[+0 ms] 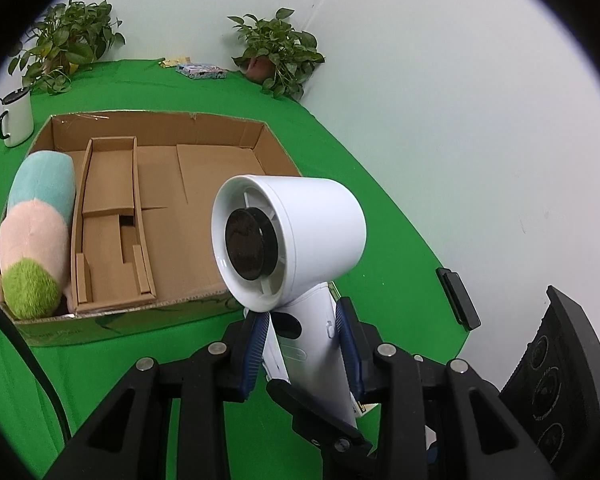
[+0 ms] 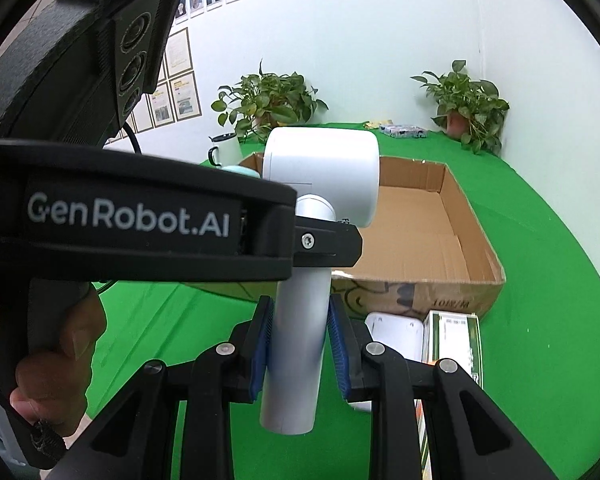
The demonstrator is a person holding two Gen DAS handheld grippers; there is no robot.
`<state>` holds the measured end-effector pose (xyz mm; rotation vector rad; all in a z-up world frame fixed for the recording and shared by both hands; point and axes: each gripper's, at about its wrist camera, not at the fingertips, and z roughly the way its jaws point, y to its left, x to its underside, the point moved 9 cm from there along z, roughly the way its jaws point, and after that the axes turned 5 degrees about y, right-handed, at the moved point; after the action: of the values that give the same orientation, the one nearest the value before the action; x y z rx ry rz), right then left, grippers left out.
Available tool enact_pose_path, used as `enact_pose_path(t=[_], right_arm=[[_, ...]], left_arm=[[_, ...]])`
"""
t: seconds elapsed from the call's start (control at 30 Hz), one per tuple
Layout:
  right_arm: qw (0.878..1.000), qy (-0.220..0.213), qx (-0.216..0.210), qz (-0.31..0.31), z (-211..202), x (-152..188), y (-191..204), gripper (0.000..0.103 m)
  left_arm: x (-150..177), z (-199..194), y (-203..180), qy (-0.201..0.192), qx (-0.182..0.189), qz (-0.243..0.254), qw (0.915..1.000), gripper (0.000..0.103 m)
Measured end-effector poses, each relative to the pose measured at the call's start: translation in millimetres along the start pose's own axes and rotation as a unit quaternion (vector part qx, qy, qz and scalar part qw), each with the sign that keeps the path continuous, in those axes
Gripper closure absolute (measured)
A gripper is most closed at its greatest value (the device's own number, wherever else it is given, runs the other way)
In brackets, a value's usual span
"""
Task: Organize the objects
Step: 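Lift and carry the hair dryer with both grippers over the open box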
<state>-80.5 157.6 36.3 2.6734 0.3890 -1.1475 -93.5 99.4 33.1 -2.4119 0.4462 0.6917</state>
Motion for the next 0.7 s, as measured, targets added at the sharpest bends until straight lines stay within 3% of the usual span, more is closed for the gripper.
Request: enact_pose_path(t=[0.7], right_arm=[[1.000,-0.009,-0.008,-0.002,18,-63,11,0.079]], left_arm=[[-56,0,26,-0.024,-0.016,0.000,0.9996,0.070]])
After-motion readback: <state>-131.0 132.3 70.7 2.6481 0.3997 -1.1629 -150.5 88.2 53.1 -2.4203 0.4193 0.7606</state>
